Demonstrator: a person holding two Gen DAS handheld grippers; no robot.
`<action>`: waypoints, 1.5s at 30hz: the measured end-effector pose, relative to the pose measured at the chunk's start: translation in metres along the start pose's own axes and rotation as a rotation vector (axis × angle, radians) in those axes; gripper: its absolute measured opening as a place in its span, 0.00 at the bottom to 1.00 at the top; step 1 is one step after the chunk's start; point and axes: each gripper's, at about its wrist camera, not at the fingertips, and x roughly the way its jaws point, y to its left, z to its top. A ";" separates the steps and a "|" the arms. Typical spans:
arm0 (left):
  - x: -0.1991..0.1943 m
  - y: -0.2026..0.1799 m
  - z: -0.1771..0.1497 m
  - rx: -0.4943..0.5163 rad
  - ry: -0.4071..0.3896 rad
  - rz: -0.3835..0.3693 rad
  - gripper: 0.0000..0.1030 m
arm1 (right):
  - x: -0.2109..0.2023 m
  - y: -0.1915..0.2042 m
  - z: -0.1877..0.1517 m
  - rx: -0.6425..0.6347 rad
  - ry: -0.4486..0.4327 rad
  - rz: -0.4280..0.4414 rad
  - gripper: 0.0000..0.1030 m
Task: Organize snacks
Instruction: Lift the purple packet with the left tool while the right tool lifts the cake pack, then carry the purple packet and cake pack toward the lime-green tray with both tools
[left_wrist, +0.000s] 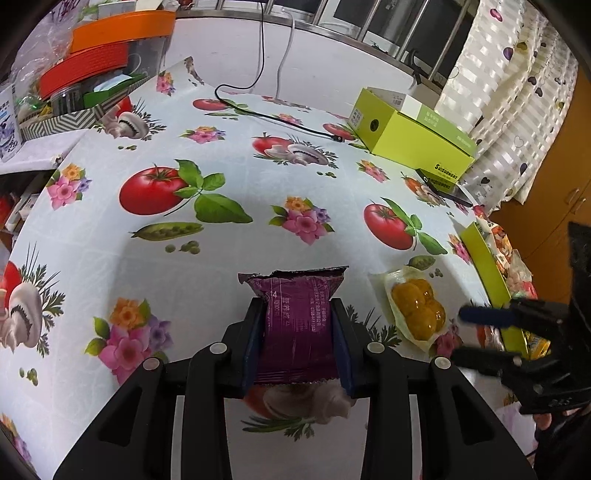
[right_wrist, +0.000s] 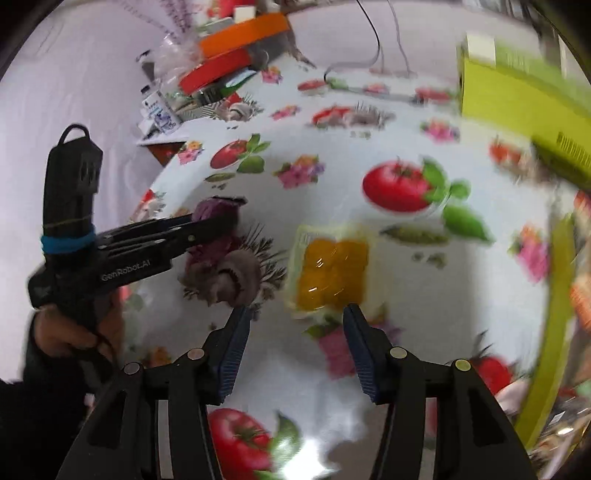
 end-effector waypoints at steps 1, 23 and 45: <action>0.000 0.000 -0.001 -0.001 -0.001 0.000 0.35 | 0.000 0.004 0.002 -0.031 -0.004 -0.052 0.56; 0.000 0.002 -0.002 0.002 0.002 0.005 0.36 | 0.047 0.032 0.014 -0.180 0.053 -0.276 0.64; 0.005 -0.014 -0.009 0.028 0.015 -0.026 0.37 | 0.030 -0.042 0.001 0.346 -0.022 0.329 0.59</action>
